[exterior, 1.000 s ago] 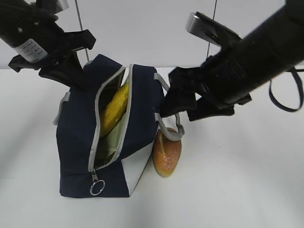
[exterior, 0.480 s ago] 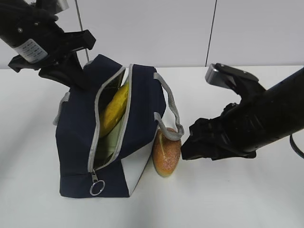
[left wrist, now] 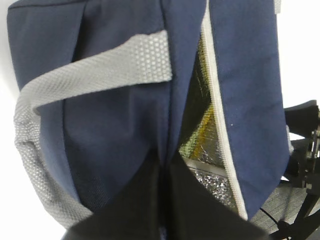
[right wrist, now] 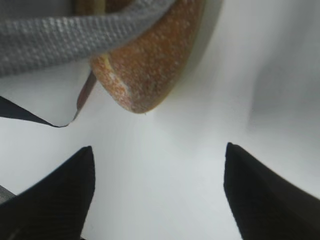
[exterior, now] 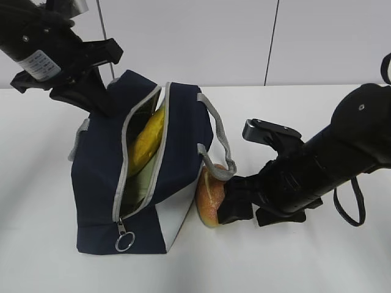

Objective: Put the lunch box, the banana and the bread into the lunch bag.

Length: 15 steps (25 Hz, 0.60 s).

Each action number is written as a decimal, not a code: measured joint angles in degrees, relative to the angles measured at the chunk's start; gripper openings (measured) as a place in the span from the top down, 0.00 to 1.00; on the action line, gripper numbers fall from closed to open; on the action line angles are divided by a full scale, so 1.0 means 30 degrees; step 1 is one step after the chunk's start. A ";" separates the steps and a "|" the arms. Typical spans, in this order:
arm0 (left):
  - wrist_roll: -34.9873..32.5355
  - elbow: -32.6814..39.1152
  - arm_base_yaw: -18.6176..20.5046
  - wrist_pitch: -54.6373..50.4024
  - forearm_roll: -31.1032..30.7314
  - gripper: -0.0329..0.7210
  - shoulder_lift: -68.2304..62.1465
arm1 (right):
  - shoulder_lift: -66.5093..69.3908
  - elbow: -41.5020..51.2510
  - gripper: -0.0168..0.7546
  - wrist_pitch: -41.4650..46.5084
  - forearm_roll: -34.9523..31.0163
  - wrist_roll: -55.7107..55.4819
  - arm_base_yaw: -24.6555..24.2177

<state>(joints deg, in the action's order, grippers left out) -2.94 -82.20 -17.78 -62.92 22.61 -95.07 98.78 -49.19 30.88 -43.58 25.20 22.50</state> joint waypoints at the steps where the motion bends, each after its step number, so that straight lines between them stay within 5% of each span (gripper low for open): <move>1: 0.0000 0.0000 0.0000 0.0000 0.0000 0.96 0.0000 | 0.0058 -0.0215 0.21 -0.0017 -0.0166 0.0282 0.0000; 15: 0.0000 0.0000 0.0000 -0.0035 0.0000 0.96 0.0000 | 0.0280 -0.1016 0.13 -0.2000 -0.2185 0.1787 0.0000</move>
<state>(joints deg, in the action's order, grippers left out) -2.94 -82.20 -17.78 -63.03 22.61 -95.07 99.62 -52.24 24.88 -50.13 30.56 22.50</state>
